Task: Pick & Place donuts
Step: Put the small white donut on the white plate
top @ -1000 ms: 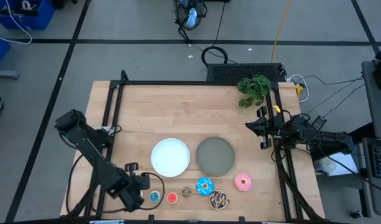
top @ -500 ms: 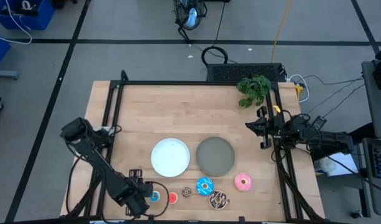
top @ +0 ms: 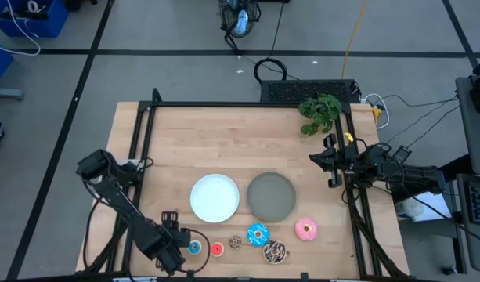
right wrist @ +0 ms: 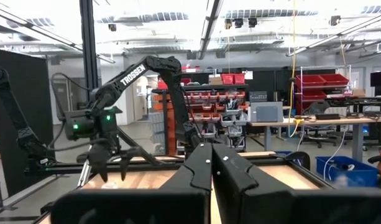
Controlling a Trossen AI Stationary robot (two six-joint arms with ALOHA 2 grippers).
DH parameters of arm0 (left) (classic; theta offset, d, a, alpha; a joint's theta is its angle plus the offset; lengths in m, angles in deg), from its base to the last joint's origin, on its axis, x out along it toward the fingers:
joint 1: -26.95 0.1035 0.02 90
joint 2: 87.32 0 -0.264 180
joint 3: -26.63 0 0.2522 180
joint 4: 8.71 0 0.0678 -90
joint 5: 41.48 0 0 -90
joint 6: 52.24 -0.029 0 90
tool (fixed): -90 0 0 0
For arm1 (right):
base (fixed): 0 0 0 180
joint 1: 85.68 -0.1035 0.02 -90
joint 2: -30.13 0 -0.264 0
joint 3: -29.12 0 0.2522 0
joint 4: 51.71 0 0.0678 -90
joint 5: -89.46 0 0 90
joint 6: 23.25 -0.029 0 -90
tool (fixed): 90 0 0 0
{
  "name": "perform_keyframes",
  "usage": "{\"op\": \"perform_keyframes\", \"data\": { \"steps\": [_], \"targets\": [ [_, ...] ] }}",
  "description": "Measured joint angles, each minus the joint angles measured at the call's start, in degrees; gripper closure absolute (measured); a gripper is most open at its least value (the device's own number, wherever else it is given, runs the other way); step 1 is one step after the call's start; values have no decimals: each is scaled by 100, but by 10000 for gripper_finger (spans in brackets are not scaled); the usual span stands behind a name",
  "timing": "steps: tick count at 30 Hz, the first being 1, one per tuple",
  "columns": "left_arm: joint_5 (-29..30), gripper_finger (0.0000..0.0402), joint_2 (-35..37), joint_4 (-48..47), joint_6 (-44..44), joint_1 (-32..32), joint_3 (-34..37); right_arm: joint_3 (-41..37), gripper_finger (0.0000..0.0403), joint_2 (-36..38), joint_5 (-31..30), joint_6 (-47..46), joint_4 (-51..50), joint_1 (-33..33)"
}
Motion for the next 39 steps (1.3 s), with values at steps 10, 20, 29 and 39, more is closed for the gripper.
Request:
{"op": "perform_keyframes", "data": {
  "steps": [10, 20, 29, 39],
  "targets": [
    [-153, 149, 0, 631, 36, 22, 439, 1, 403, 0, 4, -79, -6, 0],
    [-318, 151, 39, 1491, 103, 33, 936, 2, 403, 0, 7, -79, -59, 0],
    [-564, 285, 27, 1538, -237, 62, 975, 2, 403, 0, 7, -80, -56, 0],
    [-732, 377, 224, 1208, -481, 308, 744, 1, 403, 0, 7, -79, -46, 0]
  ]
}}
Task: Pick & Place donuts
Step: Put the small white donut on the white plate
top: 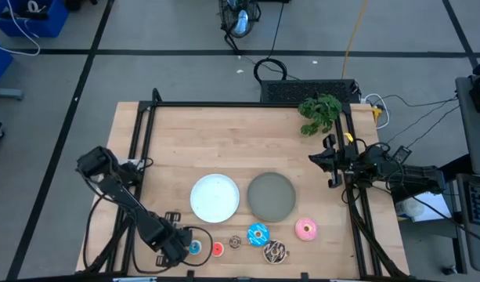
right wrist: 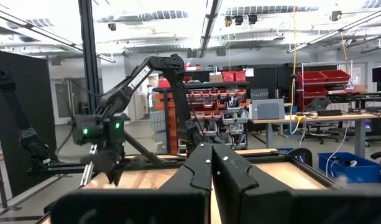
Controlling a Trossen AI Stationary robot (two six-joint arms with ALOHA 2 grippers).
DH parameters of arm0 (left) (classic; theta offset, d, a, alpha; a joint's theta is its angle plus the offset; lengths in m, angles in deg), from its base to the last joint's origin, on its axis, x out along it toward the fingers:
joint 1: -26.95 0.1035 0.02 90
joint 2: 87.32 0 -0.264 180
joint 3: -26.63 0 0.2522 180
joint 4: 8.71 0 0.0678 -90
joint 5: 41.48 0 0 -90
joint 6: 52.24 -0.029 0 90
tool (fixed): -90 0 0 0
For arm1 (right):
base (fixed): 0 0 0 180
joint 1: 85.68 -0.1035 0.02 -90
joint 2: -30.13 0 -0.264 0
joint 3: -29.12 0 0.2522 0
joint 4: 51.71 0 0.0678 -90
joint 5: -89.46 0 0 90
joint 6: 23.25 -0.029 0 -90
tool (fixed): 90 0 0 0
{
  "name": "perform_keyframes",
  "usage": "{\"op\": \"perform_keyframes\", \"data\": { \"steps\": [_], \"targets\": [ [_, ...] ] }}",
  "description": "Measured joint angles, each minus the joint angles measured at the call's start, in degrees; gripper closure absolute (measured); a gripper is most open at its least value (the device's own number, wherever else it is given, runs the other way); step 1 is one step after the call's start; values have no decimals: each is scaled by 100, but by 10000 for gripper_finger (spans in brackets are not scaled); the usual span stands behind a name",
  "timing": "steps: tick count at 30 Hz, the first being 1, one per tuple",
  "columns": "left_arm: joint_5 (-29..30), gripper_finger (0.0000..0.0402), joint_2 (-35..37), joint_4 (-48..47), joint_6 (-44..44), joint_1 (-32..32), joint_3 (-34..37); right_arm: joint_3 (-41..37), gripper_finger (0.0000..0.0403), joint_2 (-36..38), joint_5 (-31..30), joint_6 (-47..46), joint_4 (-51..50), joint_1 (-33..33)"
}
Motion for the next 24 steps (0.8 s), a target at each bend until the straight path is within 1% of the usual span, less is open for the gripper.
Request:
{"op": "perform_keyframes", "data": {
  "steps": [6, 10, 13, 16, 18, 21, 24],
  "targets": [
    [188, 394, 605, -671, -70, 256, -360, -1, 403, 0, 0, -1, 1, 0],
    [465, 382, 1036, -1517, -43, 499, -752, -1, 403, -2, 0, -1, 11, 0],
    [586, 387, 1286, -2229, -77, 812, -1100, -1, 403, 0, 0, -2, 52, 0],
    [601, 395, 1454, -2788, -193, 1220, -1450, -1, 403, 0, 0, -2, 48, 0],
    [745, 390, 1494, -3133, -336, 1547, -1741, -1, 403, 0, 0, -3, 60, 0],
    [927, 380, 1477, -3504, -809, 2082, -2230, 1, 403, 0, 0, -5, 132, 2],
    [1023, 387, 1399, -3544, -1450, 2659, -2642, 0, 403, 0, 0, -72, 143, 0]
  ]
}}
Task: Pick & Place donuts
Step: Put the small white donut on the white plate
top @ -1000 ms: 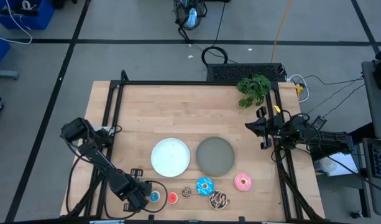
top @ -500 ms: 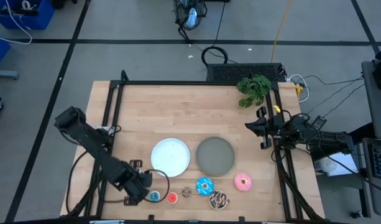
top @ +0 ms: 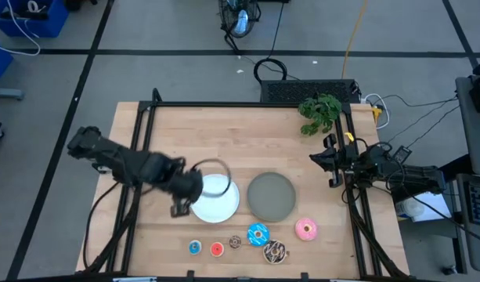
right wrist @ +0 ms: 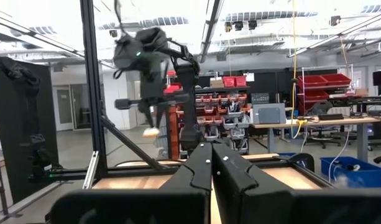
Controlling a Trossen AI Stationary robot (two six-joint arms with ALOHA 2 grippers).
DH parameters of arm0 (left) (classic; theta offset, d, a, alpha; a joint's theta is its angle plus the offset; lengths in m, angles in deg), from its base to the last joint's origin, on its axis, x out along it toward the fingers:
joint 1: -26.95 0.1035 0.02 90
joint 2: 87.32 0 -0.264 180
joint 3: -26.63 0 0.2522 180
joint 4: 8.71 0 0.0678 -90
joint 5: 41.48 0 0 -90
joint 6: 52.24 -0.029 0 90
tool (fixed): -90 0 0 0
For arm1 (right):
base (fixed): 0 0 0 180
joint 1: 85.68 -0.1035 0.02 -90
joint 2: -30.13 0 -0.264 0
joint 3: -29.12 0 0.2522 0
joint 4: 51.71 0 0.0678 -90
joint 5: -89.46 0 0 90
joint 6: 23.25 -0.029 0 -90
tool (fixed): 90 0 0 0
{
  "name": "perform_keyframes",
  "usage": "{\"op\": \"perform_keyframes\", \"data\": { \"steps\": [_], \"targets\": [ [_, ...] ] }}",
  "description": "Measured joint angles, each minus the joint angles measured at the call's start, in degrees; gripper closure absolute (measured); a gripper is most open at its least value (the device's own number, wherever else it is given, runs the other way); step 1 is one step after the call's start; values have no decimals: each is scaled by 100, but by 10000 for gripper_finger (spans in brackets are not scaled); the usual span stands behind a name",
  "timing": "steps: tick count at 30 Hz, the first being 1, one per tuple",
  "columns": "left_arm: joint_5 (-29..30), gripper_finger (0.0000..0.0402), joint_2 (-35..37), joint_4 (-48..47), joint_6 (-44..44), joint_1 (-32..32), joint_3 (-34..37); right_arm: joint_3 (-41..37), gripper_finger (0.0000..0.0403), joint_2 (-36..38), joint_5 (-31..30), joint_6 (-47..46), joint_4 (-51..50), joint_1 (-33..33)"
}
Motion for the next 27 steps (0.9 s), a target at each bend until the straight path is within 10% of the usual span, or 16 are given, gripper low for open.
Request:
{"op": "perform_keyframes", "data": {
  "steps": [14, 27],
  "targets": [
    [-247, 394, -413, -57, -1597, 1748, -337, 0, 403, 2, 0, -81, 286, 1],
    [-641, 391, -2575, 395, -2539, 1702, -325, -1, 403, 0, 0, -81, 285, 0]
  ]
}}
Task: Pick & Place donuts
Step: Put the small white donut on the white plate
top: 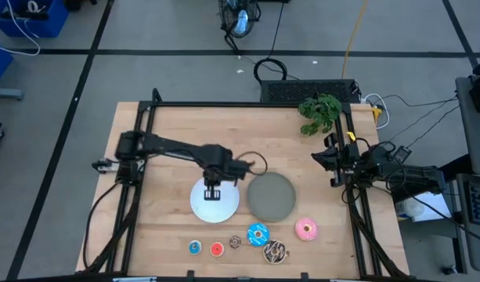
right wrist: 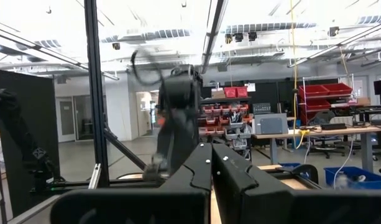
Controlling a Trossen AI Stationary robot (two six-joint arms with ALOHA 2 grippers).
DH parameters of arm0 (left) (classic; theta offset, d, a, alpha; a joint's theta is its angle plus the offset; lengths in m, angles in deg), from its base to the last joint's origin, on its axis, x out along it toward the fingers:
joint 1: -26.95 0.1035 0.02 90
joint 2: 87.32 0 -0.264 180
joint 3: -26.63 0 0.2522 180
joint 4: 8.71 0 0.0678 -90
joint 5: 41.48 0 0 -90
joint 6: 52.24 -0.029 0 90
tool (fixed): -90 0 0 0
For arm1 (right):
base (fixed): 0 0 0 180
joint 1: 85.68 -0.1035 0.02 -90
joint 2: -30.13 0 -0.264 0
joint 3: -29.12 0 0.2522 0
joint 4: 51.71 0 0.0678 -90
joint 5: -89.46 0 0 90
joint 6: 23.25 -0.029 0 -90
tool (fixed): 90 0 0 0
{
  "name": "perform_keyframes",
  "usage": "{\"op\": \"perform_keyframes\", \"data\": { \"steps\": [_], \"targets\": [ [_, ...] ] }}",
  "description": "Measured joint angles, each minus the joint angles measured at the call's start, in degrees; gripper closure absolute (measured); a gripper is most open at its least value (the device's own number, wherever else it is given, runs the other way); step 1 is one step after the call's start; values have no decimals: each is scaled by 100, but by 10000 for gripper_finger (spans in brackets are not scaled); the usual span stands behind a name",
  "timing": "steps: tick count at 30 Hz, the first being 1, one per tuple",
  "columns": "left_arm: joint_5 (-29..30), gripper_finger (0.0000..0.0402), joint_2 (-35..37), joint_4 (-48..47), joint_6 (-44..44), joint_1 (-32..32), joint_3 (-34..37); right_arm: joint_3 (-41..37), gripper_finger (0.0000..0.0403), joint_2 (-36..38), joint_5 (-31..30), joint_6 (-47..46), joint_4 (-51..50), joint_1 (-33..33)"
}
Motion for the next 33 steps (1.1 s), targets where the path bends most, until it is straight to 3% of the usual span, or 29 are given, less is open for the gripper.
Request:
{"op": "perform_keyframes", "data": {
  "steps": [5, 13, 28, 33],
  "targets": [
    [-19, 374, -556, 5, -283, -116, 0, 0, 403, 0, 2, 0, -29, 1],
    [44, 390, -838, 345, -747, -133, 2, 0, 403, 0, 5, 0, -41, 1],
    [-59, 300, -834, 800, -744, -136, 361, 0, 403, 0, 216, -2, -87, 2],
    [32, 228, -827, 899, -657, -122, 458, 0, 403, 0, 295, -2, -78, 1]
  ]
}}
